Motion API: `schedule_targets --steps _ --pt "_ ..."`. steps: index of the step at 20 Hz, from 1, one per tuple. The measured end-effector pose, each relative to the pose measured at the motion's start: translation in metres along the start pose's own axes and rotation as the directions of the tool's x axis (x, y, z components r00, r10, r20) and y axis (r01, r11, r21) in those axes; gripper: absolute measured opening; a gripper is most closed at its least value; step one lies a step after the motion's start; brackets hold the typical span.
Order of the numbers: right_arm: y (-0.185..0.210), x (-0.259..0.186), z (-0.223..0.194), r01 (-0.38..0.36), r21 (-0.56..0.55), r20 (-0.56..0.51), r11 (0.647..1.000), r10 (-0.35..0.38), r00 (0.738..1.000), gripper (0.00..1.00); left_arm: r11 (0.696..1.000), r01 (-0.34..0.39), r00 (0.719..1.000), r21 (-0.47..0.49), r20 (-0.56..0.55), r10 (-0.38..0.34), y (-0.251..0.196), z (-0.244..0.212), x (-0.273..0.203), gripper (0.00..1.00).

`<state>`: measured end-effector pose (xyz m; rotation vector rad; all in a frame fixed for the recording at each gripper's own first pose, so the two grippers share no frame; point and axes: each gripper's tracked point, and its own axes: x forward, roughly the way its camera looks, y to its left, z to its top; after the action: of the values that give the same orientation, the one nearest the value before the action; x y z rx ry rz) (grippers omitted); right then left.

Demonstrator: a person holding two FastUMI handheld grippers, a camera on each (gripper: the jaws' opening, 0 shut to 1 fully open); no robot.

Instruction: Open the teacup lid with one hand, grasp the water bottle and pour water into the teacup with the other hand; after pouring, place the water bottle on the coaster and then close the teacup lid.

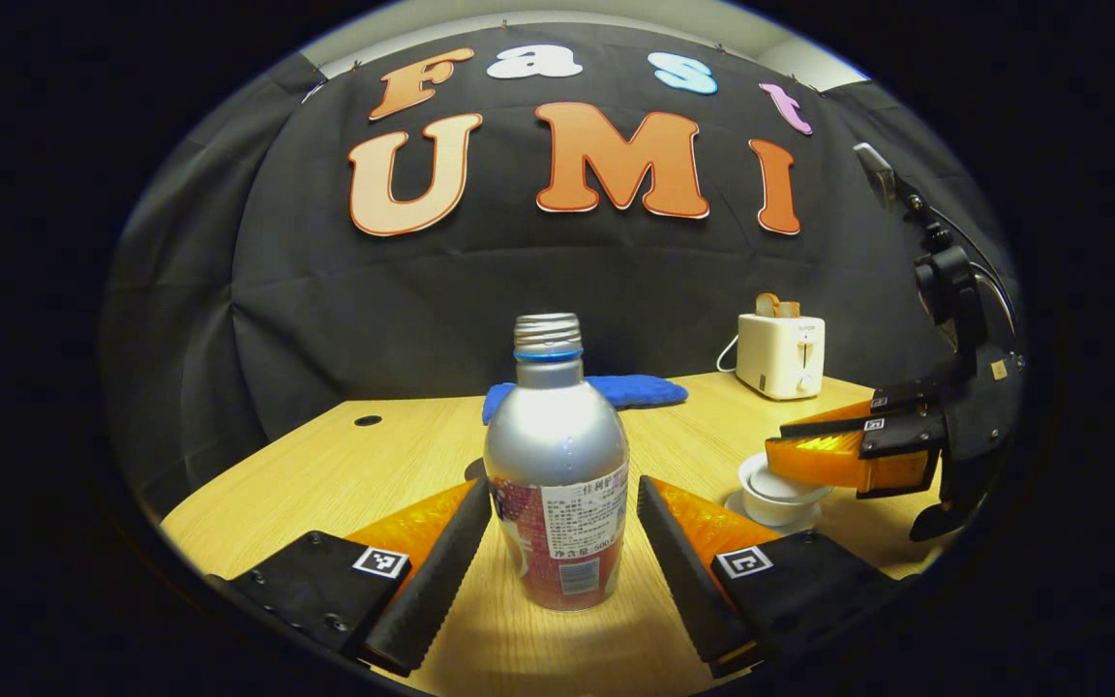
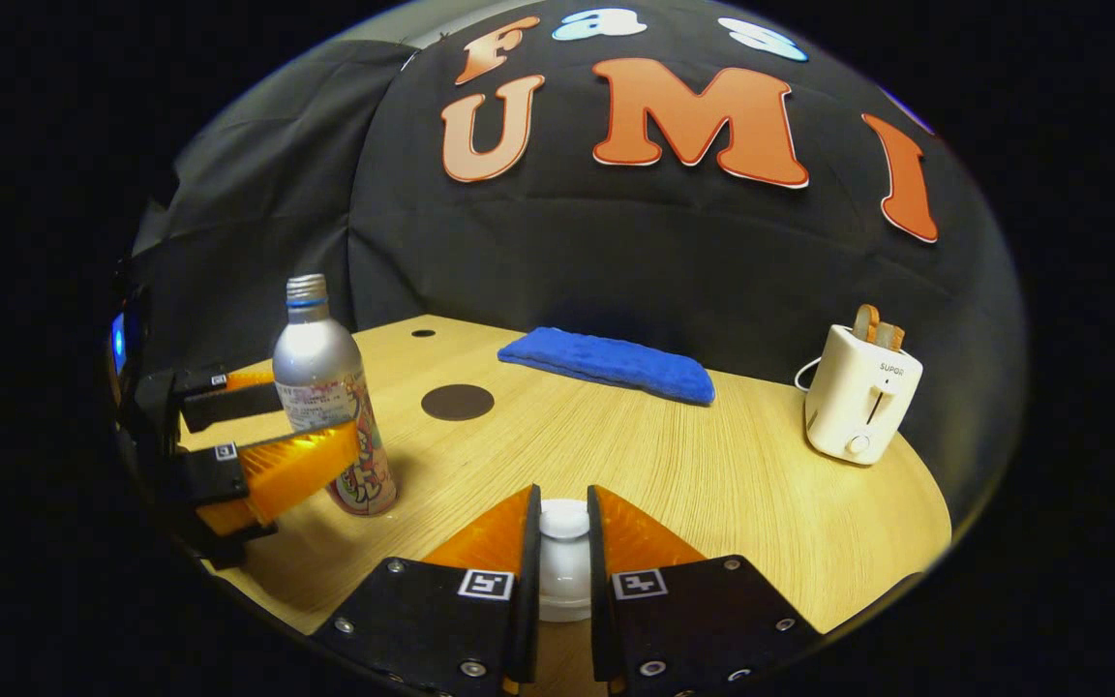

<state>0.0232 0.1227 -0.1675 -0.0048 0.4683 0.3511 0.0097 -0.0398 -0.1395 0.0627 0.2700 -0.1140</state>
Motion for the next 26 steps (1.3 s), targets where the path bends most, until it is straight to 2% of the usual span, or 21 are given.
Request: schedule_targets --steps 6,8,9,11,13,15,17,19,22,23,26 --pt "-0.020 -0.015 0.009 0.037 0.003 0.033 0.999 -0.037 0.999 0.23 1.000 -0.002 0.999 -0.027 -0.055 0.001 0.000 -0.014 0.009 1.00" --pt "-0.027 -0.020 0.012 0.053 0.008 0.041 0.999 -0.053 0.998 0.23 0.999 -0.013 0.998 -0.036 -0.062 0.011 0.004 -0.014 0.009 0.94" --pt "-0.030 -0.023 0.012 0.061 0.011 0.046 0.998 -0.061 0.997 0.23 0.999 -0.010 0.998 -0.032 -0.063 0.008 0.004 -0.014 0.009 0.85" --pt "-0.038 -0.028 0.014 0.076 0.016 0.052 0.997 -0.077 0.996 0.23 1.000 -0.010 0.998 -0.029 -0.064 0.008 0.003 -0.015 0.013 0.88" --pt "-0.046 -0.032 0.014 0.095 0.016 0.057 0.995 -0.096 0.994 0.23 1.000 -0.015 0.998 -0.012 -0.069 0.014 0.003 -0.012 0.015 0.82" --pt "-0.054 -0.037 0.014 0.111 0.031 0.067 0.993 -0.113 0.991 0.23 0.998 -0.042 0.996 0.036 -0.073 0.044 0.011 -0.009 0.018 0.85" --pt "-0.060 -0.038 0.017 0.118 0.044 0.078 0.992 -0.121 0.990 0.23 0.993 -0.070 0.994 0.092 -0.073 0.076 0.019 -0.004 0.021 0.80" --pt "-0.067 -0.043 0.018 0.130 0.048 0.087 0.990 -0.134 0.987 0.23 0.982 -0.092 0.991 0.164 -0.077 0.106 0.027 0.000 0.024 0.84" --pt "-0.076 -0.049 0.020 0.144 0.059 0.101 0.988 -0.149 0.984 0.23 0.943 -0.115 0.986 0.311 -0.080 0.147 0.033 0.005 0.027 0.84" --pt "-0.078 -0.051 0.020 0.148 0.061 0.104 0.987 -0.153 0.983 0.23 0.927 -0.115 0.985 0.357 -0.082 0.153 0.033 0.005 0.027 0.81" --pt "-0.088 -0.057 0.019 0.167 0.069 0.111 0.983 -0.174 0.978 0.23 0.882 -0.095 0.986 0.462 -0.079 0.147 0.028 0.005 0.033 0.82"
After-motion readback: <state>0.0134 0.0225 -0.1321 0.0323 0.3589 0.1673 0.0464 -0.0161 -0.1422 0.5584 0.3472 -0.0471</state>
